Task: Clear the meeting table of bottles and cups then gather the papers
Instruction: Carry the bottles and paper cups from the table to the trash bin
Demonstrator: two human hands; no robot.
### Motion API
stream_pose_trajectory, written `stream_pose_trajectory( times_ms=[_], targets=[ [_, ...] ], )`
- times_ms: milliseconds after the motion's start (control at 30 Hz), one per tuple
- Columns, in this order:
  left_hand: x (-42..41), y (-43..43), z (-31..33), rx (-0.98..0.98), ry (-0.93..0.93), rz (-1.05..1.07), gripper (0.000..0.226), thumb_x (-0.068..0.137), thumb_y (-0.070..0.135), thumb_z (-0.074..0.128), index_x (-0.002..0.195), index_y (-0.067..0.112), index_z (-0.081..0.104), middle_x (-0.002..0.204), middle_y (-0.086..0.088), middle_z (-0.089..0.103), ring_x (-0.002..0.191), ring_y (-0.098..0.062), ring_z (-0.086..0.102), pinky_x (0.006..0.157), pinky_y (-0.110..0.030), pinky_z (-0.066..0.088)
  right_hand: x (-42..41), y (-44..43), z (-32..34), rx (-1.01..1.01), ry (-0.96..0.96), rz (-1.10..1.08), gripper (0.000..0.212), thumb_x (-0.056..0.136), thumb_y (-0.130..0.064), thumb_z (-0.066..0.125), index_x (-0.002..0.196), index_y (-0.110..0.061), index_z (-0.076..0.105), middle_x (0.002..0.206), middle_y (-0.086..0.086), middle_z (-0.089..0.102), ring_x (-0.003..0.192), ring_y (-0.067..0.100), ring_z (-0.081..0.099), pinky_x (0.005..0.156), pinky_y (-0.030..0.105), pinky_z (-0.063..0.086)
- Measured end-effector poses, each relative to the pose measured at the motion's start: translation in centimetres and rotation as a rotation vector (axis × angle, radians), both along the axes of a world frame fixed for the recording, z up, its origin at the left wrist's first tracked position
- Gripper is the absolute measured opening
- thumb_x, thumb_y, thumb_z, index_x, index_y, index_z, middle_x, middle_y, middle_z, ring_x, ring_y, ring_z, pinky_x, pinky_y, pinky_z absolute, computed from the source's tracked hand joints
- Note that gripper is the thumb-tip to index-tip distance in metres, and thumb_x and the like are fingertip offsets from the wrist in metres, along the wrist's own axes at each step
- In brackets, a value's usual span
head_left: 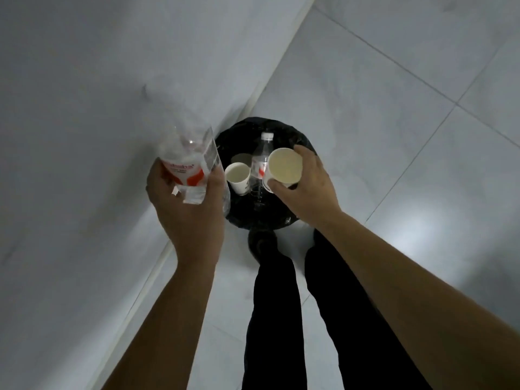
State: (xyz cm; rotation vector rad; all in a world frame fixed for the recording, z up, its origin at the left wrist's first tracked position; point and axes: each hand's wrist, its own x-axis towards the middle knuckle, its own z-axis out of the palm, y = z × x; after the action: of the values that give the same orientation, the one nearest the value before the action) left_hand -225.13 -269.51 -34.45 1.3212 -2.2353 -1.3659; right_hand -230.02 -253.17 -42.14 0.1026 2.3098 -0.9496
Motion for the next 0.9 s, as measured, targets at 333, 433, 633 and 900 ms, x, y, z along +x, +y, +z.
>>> stream_pose_trajectory(
  times_ms=[333, 433, 633, 900],
  targets=[
    [5.3, -4.2, -4.9, -0.129, -0.11, -0.053, 0.076, 0.073, 0.026, 0.086, 0.137, 0.008, 0.048, 0.133, 0.0, 0.058, 0.12, -0.01, 0.058, 0.095, -0.035, 0.055, 0.7, -9.5, -13.4, -0.056, -0.066, 0.225, 0.1, 0.082, -0.039, 0.076, 0.157, -0.01, 0.016, 0.153, 0.015, 0.031, 0.136, 0.032, 0.042, 0.104, 0.045, 0.045],
    [5.9, -4.1, -6.0, -0.086, -0.14, -0.052, 0.075, 0.075, 0.029, 0.085, 0.136, 0.008, 0.047, 0.132, -0.001, 0.058, 0.119, -0.009, 0.059, 0.093, -0.032, 0.056, 1.8, -8.1, -13.3, -0.026, -0.08, 0.219, 0.09, 0.089, -0.033, 0.068, 0.158, -0.01, 0.015, 0.159, 0.014, 0.024, 0.142, 0.033, 0.036, 0.109, 0.048, 0.042],
    [5.4, -1.3, -9.5, 0.055, -0.139, -0.164, 0.074, 0.08, 0.027, 0.081, 0.14, 0.011, 0.041, 0.132, 0.002, 0.059, 0.118, -0.006, 0.059, 0.095, -0.038, 0.055, 3.0, -0.9, -10.4, 0.26, 0.162, 0.176, 0.069, 0.093, -0.028, 0.054, 0.155, -0.014, 0.027, 0.162, 0.016, 0.022, 0.15, 0.035, 0.018, 0.121, 0.049, 0.022],
    [5.8, 0.6, -19.2, -0.051, -0.525, -0.706, 0.097, 0.068, 0.07, 0.064, 0.143, 0.013, 0.041, 0.142, -0.014, 0.05, 0.135, -0.03, 0.045, 0.105, -0.052, 0.043, 3.9, 6.5, -11.0, 0.216, -0.119, 0.344, 0.08, 0.096, -0.025, 0.051, 0.16, -0.024, 0.003, 0.159, 0.013, 0.028, 0.135, 0.036, 0.044, 0.101, 0.046, 0.044]
  ],
)
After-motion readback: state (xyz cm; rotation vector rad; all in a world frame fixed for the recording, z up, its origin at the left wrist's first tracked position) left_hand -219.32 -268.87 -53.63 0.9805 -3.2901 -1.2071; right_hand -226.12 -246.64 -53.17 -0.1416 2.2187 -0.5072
